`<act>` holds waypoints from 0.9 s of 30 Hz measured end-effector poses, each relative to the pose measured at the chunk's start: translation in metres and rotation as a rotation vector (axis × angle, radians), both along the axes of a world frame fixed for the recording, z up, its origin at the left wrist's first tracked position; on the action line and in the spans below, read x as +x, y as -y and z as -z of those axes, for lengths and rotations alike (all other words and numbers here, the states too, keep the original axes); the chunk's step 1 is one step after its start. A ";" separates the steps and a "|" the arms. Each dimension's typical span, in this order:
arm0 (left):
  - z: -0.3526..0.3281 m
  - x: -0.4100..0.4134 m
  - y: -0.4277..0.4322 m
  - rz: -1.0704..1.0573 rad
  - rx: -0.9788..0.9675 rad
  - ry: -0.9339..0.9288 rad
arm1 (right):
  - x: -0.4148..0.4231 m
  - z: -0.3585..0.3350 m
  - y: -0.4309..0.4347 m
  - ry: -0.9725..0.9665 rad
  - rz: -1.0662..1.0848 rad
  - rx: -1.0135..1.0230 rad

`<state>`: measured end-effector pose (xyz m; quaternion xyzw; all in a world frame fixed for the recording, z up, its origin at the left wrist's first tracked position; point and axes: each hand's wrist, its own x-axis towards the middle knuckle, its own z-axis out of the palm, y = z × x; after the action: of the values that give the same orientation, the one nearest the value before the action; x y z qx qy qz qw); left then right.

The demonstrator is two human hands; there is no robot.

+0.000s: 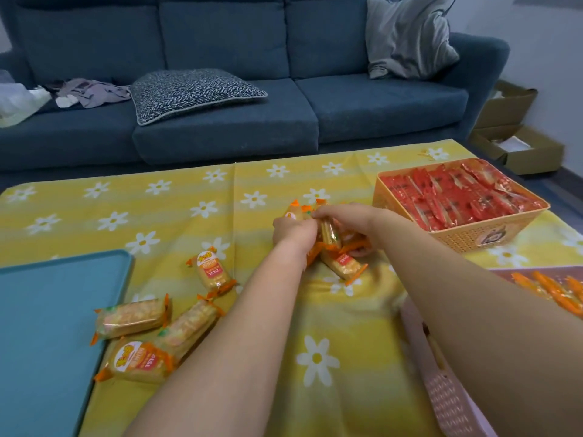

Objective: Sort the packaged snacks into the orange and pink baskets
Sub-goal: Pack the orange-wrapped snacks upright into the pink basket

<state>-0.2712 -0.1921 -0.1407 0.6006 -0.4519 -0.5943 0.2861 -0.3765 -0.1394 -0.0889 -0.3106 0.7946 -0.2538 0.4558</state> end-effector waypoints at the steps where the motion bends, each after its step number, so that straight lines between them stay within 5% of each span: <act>1: -0.005 0.003 -0.006 -0.005 0.039 -0.055 | 0.001 0.004 -0.003 0.010 0.017 0.006; 9: -0.025 0.046 -0.042 0.026 0.248 -0.307 | 0.039 -0.009 -0.030 0.205 0.026 -0.031; 18: -0.092 0.059 -0.099 0.072 0.072 -0.338 | 0.055 -0.062 -0.105 0.216 0.146 -0.333; 27: -0.137 -0.028 -0.233 0.321 -0.094 -0.408 | -0.015 -0.097 -0.272 0.305 0.382 -0.605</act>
<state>-0.2988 0.0412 -0.0035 0.3749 -0.5014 -0.7194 0.3009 -0.3919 0.1328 0.0085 -0.2363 0.6503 -0.6002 0.4013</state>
